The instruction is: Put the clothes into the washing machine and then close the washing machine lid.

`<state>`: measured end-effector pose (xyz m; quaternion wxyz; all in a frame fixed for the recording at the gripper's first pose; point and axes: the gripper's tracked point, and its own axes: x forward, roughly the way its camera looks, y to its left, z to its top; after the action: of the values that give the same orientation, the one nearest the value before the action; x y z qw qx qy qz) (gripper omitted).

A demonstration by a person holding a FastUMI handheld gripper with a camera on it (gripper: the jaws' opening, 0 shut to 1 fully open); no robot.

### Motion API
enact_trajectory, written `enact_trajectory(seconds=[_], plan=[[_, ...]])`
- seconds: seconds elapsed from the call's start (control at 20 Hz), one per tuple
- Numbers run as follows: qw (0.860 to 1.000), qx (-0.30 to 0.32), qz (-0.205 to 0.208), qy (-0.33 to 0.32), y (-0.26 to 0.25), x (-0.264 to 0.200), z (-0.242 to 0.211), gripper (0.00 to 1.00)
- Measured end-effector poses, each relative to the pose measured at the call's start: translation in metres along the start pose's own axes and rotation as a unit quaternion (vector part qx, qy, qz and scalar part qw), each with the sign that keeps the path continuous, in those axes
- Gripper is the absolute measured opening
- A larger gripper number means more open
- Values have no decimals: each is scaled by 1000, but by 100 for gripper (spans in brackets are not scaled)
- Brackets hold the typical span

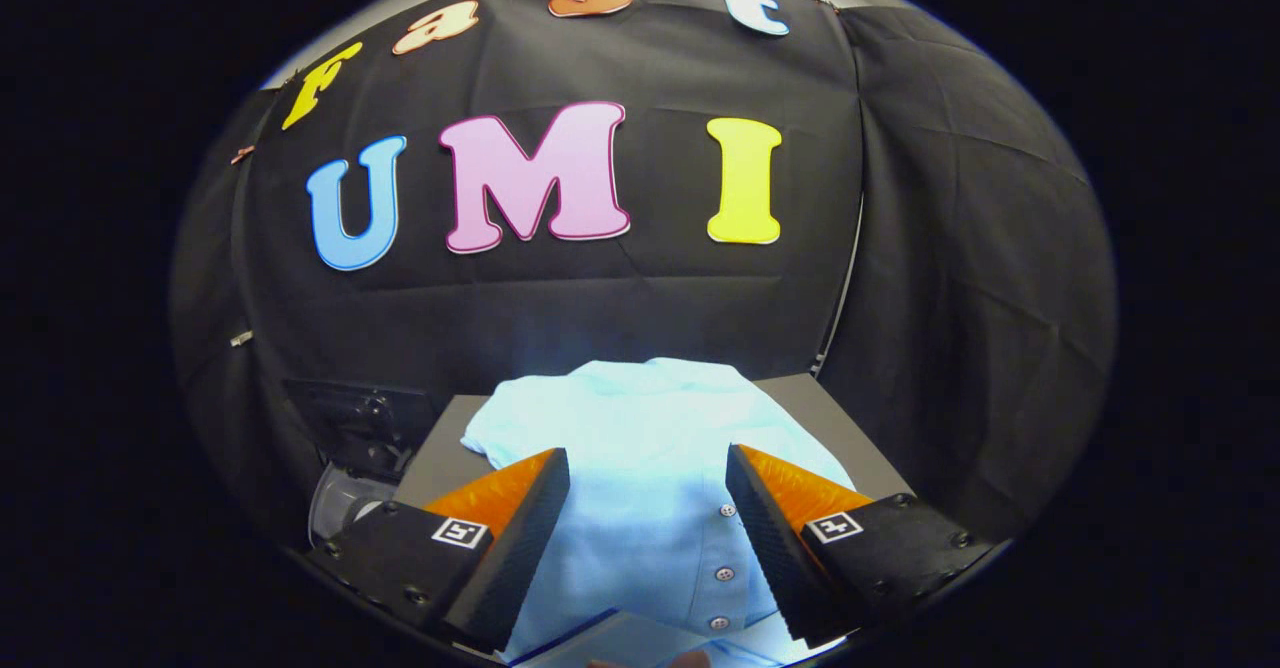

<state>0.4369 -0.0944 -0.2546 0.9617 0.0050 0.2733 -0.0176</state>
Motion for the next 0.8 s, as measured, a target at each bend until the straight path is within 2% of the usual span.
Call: enact_trajectory(seconds=[0.25, 0.45, 0.7, 0.8], plan=[[999, 20, 21, 43, 6, 24, -10, 100], [997, 9, 20, 79, 3, 34, -20, 99], [997, 10, 16, 73, -5, 19, -4, 99], [997, 9, 0, 73, -17, 23, -5, 99]])
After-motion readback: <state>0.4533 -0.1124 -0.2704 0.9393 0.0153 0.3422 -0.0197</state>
